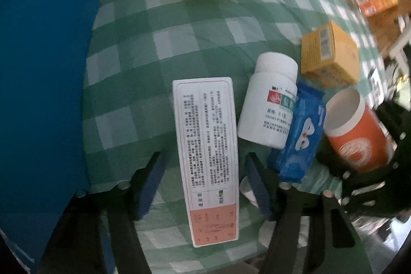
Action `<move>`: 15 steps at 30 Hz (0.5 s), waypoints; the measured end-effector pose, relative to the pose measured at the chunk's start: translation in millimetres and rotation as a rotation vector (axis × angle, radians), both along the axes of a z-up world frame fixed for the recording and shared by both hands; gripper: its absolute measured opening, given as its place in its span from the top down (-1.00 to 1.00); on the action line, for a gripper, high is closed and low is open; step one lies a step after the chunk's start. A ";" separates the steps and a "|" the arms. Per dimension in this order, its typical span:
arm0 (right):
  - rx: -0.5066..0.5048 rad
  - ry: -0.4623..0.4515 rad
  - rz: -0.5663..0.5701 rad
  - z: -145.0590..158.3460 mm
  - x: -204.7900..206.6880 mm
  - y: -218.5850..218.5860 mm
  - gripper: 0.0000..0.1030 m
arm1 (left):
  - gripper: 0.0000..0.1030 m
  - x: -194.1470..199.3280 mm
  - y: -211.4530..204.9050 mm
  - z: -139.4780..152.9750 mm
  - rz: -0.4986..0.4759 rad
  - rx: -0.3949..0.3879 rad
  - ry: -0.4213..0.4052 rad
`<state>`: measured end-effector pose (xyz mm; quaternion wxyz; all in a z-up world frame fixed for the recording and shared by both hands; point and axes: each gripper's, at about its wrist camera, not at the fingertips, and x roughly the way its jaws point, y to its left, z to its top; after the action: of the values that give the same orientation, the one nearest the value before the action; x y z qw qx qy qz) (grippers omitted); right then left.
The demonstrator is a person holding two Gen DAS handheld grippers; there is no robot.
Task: Organize objects
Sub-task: 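Lift the orange cup and white medicine box, carrying both over the cardboard box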
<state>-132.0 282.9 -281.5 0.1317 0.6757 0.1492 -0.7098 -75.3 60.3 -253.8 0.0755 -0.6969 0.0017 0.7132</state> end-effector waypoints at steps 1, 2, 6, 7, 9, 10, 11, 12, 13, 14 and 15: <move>-0.005 0.016 -0.006 1.4 -0.4 3.9 -0.50 | 0.16 1.2 2.4 1.1 -0.018 -0.018 0.010; -0.014 0.027 -0.014 2.8 -1.0 7.8 -0.50 | 0.17 1.9 3.0 1.9 -0.025 -0.016 0.010; -0.072 0.054 -0.059 7.8 -1.0 29.1 -0.49 | 0.17 4.1 -0.7 2.8 -0.006 0.031 0.003; -0.075 0.064 -0.057 9.7 -0.5 32.1 -0.49 | 0.17 5.2 -1.0 3.9 -0.009 0.037 0.005; -0.084 0.086 -0.050 15.3 0.6 37.5 -0.49 | 0.17 8.2 -0.5 9.6 -0.025 0.053 0.021; -0.094 0.095 -0.046 19.2 1.0 40.8 -0.49 | 0.17 9.4 -0.4 12.9 -0.032 0.058 0.030; -0.102 0.106 -0.046 23.8 1.1 44.5 -0.49 | 0.17 10.8 -0.5 16.6 -0.038 0.064 0.037; -0.107 0.113 -0.046 27.2 0.9 47.1 -0.49 | 0.17 12.0 -1.0 20.3 -0.042 0.068 0.043; -0.114 0.119 -0.045 31.2 0.5 50.1 -0.49 | 0.17 13.3 -1.9 24.5 -0.045 0.073 0.048; -0.120 0.128 -0.046 36.3 -0.5 53.7 -0.49 | 0.17 14.2 -2.1 28.8 -0.048 0.076 0.053; -0.126 0.139 -0.047 41.0 -1.5 57.0 -0.49 | 0.17 14.4 -3.8 32.5 -0.050 0.076 0.060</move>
<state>-133.4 339.9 -240.5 0.1464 0.6185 0.0971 -0.7659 -60.9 56.5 -221.3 0.1195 -0.6717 -0.0057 0.7311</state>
